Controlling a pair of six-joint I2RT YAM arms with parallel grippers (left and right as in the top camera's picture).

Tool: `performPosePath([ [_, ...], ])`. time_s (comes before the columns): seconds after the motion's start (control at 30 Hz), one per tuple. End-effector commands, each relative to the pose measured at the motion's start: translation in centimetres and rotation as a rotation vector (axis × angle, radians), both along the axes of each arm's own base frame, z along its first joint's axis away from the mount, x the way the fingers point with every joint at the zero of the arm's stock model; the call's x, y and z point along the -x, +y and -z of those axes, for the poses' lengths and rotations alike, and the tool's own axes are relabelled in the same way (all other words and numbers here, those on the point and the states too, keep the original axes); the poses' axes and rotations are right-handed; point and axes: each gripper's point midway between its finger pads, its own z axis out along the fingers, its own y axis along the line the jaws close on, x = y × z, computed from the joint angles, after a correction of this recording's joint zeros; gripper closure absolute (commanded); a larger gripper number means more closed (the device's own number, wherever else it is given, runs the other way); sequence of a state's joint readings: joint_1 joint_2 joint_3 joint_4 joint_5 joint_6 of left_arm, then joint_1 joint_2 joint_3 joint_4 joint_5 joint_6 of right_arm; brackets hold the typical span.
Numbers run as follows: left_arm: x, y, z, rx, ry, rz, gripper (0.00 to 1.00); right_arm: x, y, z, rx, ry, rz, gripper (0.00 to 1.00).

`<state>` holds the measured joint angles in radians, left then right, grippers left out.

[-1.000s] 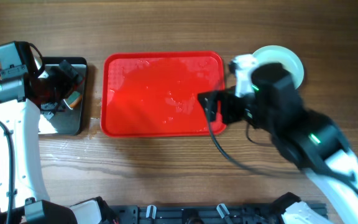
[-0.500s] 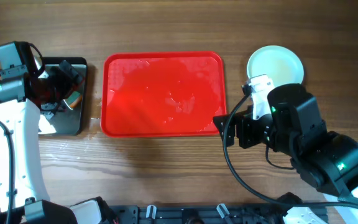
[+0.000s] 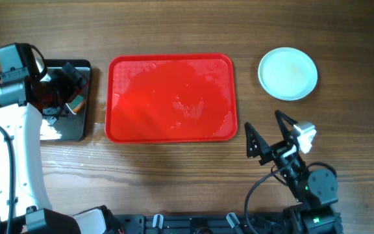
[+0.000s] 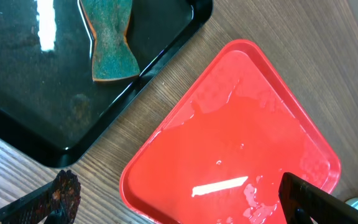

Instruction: Clean dirty plates on tray and stack at the side

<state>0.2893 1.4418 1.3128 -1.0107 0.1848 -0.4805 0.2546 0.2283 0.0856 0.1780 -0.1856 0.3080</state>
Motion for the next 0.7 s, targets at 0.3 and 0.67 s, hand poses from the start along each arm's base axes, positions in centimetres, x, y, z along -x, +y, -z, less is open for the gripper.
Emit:
performPosePath([
  [0.3, -0.2, 0.0, -0.1, 0.004, -0.002, 0.002, 0.00, -0.5, -8.8, 2.8, 0.174, -0.027, 0.355, 0.00],
  [0.67, -0.2, 0.0, -0.1, 0.004, -0.002, 0.002, 0.00, -0.5, -9.2, 2.8, 0.317, -0.062, 0.376, 0.00],
])
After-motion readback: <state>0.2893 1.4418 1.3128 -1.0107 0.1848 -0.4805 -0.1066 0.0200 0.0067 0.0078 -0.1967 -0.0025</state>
